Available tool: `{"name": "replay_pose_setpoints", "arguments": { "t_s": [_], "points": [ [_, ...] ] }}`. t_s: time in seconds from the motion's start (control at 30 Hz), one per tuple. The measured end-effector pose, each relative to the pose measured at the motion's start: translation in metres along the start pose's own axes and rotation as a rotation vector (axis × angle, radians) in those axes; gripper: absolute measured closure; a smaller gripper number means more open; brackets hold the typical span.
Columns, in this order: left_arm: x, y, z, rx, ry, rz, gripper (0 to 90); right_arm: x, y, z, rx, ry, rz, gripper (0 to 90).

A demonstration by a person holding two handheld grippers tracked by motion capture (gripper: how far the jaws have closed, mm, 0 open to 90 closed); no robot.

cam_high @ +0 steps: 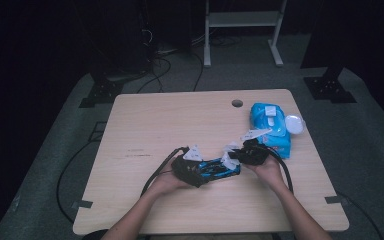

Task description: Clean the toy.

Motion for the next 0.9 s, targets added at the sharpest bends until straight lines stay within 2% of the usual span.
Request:
{"name": "replay_pose_setpoints", "arguments": {
  "t_s": [0.07, 0.17, 0.2, 0.23, 0.37, 0.43, 0.5, 0.53, 0.6, 0.7, 0.83, 0.9],
  "points": [
    [0.0, 0.0, 0.0, 0.0, 0.001, 0.0, 22.0, -0.002, -0.004, -0.001, 0.001, 0.001, 0.017, 80.0],
    [0.0, 0.0, 0.0, -0.001, 0.0, 0.001, 22.0, -0.008, -0.019, -0.011, -0.049, 0.022, 0.03, 80.0],
    [0.002, 0.0, 0.001, -0.007, -0.014, -0.015, 21.8, -0.011, -0.025, -0.016, -0.065, 0.032, 0.028, 80.0],
    [0.003, 0.0, 0.002, -0.008, -0.015, -0.015, 21.8, -0.012, -0.026, -0.018, -0.069, 0.032, 0.034, 80.0],
    [0.003, 0.0, 0.002, -0.008, -0.012, -0.018, 21.9, -0.01, -0.02, -0.016, -0.059, 0.026, 0.029, 80.0],
    [0.003, 0.0, 0.002, -0.011, -0.01, -0.019, 21.9, -0.003, -0.008, -0.004, -0.008, 0.014, 0.033, 79.9],
    [0.003, 0.0, 0.002, -0.008, -0.014, -0.02, 21.9, 0.001, -0.003, 0.0, 0.008, 0.005, 0.035, 79.9],
    [0.003, 0.0, 0.002, -0.001, -0.005, -0.01, 21.9, 0.012, 0.005, 0.004, 0.027, -0.023, 0.013, 79.9],
    [0.003, 0.0, 0.002, -0.005, -0.007, -0.015, 21.9, 0.018, 0.009, 0.007, 0.023, -0.019, -0.009, 79.9],
    [0.003, 0.0, 0.002, -0.008, -0.009, -0.018, 21.9, 0.016, 0.007, 0.007, 0.031, -0.012, 0.002, 79.9],
    [0.004, 0.0, 0.003, -0.012, -0.014, -0.02, 21.8, 0.003, -0.007, -0.001, -0.026, 0.023, 0.009, 80.0],
    [0.005, 0.0, 0.003, -0.007, -0.003, -0.017, 21.9, 0.002, -0.008, -0.003, -0.027, 0.025, 0.016, 80.0]
  ]
}}
Point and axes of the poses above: each handheld gripper's, and its own axes: z roughly backward along the jaws, x roughly out of its underside, y roughly to its right, the point moved 6 cm from there along -z, roughly forward along the jaws, and after that the axes turned 6 degrees about x, right-handed, at the moved point
